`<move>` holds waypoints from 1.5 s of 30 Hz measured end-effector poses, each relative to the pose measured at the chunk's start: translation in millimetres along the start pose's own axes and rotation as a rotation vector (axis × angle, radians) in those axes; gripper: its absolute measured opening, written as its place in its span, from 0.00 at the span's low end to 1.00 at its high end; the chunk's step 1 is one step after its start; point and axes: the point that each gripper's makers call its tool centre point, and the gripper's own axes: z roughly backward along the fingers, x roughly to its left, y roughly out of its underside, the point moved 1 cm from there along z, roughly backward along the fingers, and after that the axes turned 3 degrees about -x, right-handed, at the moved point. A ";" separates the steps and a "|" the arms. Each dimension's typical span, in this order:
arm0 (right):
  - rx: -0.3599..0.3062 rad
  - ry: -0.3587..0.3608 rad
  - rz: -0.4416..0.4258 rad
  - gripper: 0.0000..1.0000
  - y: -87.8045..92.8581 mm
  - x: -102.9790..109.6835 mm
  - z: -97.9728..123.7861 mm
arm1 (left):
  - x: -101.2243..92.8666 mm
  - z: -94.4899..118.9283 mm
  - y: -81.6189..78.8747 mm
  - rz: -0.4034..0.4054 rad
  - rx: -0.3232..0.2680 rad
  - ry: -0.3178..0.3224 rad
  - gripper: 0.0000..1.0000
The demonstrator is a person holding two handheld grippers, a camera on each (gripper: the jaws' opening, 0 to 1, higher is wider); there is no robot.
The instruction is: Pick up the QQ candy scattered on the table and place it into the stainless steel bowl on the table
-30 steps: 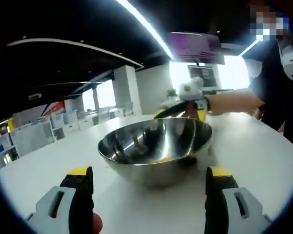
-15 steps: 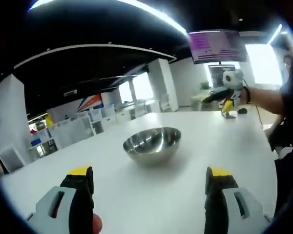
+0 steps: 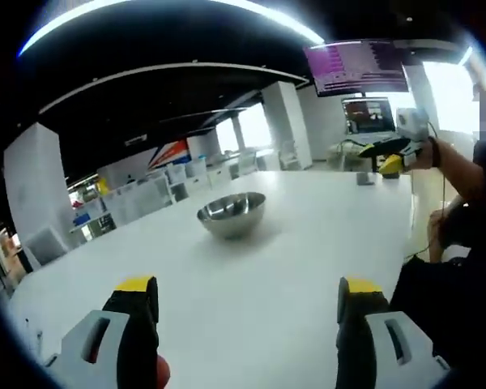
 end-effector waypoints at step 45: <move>0.074 0.046 -0.123 0.42 41.5 27.6 12.2 | -21.9 -2.6 26.6 0.037 0.040 0.036 0.92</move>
